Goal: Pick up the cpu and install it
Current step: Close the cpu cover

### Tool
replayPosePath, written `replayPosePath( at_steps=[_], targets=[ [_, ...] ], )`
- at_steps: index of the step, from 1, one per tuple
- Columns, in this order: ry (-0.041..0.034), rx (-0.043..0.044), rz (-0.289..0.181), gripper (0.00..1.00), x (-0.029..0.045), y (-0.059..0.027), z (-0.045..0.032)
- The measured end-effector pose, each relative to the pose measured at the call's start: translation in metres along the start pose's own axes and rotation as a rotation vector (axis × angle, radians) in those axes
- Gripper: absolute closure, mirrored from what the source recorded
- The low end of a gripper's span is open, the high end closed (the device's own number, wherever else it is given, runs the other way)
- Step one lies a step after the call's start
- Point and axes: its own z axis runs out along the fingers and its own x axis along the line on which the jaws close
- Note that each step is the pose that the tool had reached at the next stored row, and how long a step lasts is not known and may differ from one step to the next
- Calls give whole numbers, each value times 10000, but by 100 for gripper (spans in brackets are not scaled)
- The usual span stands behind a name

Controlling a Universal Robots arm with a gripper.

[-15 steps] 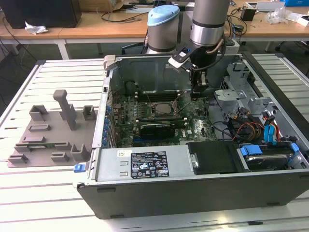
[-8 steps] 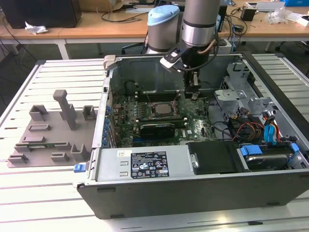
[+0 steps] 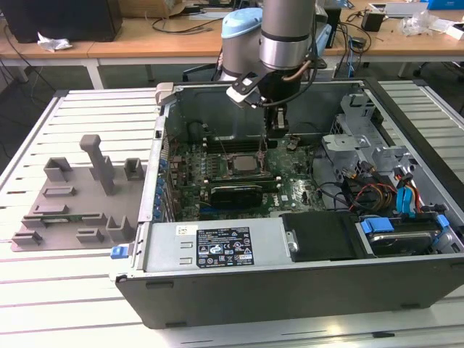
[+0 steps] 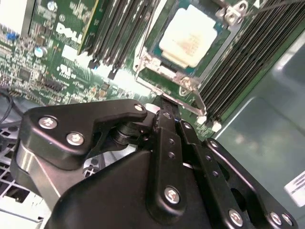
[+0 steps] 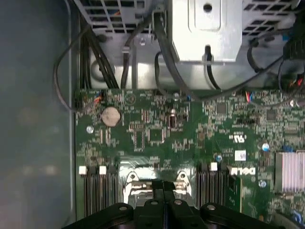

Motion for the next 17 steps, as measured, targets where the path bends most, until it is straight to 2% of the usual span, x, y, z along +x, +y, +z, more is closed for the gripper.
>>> replayPosePath(
  at_steps=[9,17],
  targets=[
    [0,1,0,89,1,-15,0],
    [0,7,-2,89,0,-196,45]
  ],
)
